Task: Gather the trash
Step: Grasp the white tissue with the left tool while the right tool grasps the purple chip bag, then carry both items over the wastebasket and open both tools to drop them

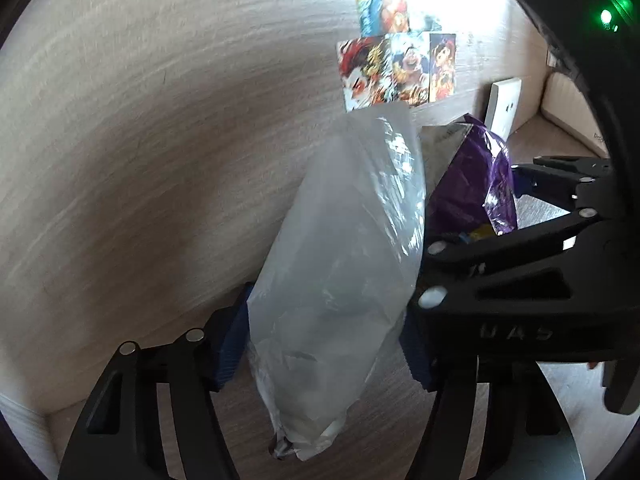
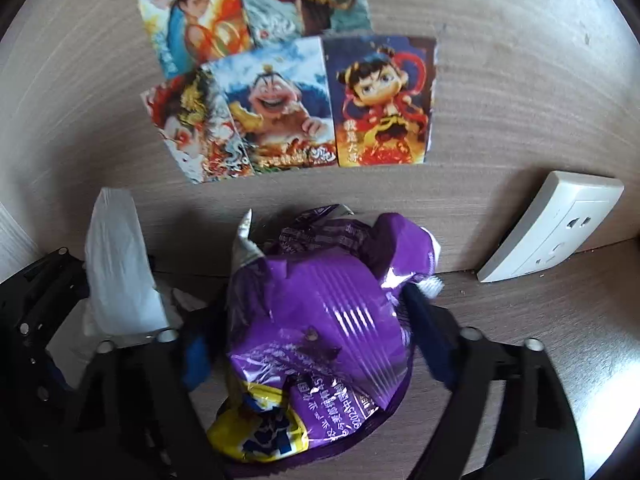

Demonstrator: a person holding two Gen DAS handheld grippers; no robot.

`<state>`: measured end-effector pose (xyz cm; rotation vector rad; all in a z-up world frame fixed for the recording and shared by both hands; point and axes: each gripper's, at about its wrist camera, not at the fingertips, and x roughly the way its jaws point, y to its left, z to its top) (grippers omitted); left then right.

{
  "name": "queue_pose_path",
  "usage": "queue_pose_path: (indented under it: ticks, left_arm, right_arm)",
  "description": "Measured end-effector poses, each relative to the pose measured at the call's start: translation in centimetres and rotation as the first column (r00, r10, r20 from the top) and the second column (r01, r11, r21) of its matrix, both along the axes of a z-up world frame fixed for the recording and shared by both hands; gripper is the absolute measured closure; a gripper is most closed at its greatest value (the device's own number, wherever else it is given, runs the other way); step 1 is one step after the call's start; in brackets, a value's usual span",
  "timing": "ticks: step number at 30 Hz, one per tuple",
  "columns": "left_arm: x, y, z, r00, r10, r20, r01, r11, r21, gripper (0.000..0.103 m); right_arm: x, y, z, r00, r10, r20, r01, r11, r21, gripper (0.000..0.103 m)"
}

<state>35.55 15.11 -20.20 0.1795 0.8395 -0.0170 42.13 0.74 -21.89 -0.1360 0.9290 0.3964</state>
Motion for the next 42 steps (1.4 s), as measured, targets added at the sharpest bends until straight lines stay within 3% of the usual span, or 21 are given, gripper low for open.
queue_pose_path:
  ticks: [3,7,15,22,28,34,42]
  left_arm:
    - [-1.1,-0.8,0.7,1.0,-0.006,0.016,0.006,1.0,-0.006,0.04]
    - [-3.6,-1.6,2.4,0.999,-0.005,0.044,0.007,0.999,-0.036,0.04]
    - [-9.3,-4.5,6.8,0.993,-0.052,0.107,0.064,0.991,-0.117,0.04]
    - [-11.6,-9.8,8.3,0.975,-0.175,0.136,0.195,0.97,-0.145,0.04]
    - [-11.1,-16.4,8.6,0.935,-0.325,0.145,0.345,0.928,-0.139,0.04]
    - [-13.5,-22.2,8.3,0.875,-0.461,0.146,0.479,0.867,-0.139,0.04]
    - [-16.6,-30.2,8.2,0.787,-0.6,0.144,0.616,0.776,-0.137,0.04]
  right_arm:
    - [-0.7,-1.2,1.3,1.0,0.001,-0.013,0.0,0.999,0.053,0.043]
    - [-3.0,-3.9,4.1,0.999,-0.011,0.034,0.008,0.997,0.08,0.043]
    - [-9.7,-7.8,9.7,0.99,-0.019,0.141,0.009,0.997,0.074,0.043]
    - [-16.3,-11.7,12.2,0.975,-0.073,0.21,0.072,0.997,0.013,0.043]
    - [-20.0,-16.9,13.5,0.954,-0.205,0.219,0.209,0.978,0.005,0.043]
    - [-24.4,-22.8,13.3,0.916,-0.325,0.234,0.336,0.942,-0.007,0.043]
    - [-31.4,-28.8,13.9,0.84,-0.483,0.247,0.495,0.869,0.015,0.043]
